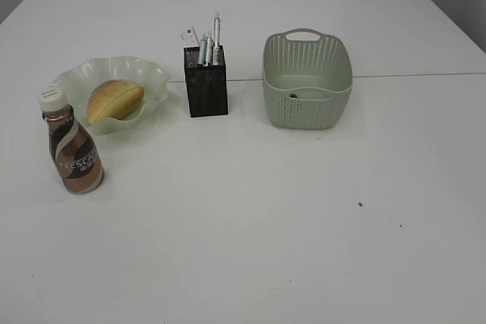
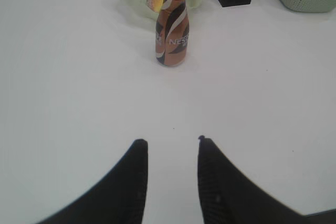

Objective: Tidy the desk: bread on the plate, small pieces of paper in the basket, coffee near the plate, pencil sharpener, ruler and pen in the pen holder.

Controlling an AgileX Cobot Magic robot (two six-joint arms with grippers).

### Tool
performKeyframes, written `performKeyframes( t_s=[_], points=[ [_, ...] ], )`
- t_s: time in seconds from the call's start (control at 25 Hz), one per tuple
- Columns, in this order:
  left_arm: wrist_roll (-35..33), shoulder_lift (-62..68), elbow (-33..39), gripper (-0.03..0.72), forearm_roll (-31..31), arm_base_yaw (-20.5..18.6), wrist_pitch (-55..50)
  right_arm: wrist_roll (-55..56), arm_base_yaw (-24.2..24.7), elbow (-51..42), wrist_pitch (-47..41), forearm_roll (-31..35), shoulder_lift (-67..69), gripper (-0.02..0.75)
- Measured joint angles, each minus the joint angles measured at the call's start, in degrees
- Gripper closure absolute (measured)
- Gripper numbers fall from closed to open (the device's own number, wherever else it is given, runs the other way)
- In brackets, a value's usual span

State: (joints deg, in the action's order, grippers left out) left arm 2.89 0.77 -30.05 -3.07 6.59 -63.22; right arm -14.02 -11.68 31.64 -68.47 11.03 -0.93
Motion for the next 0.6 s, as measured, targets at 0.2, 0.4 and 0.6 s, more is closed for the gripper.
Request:
performKeyframes(
  t_s=[0.2,0.4,0.6],
  points=[
    [0.0,0.0,0.0,0.447,0.0,0.0,0.1,0.3,0.0,-2.4,0.1,-0.9,0.0,0.479],
    [0.0,0.0,0.0,0.448,0.0,0.0,0.1,11.8,0.0,-3.2,1.6,-9.4,0.0,0.479],
    [0.0,0.0,0.0,0.448,0.0,0.0,0.1,20.0,0.0,-3.2,1.7,-15.8,0.0,0.479]
  ],
)
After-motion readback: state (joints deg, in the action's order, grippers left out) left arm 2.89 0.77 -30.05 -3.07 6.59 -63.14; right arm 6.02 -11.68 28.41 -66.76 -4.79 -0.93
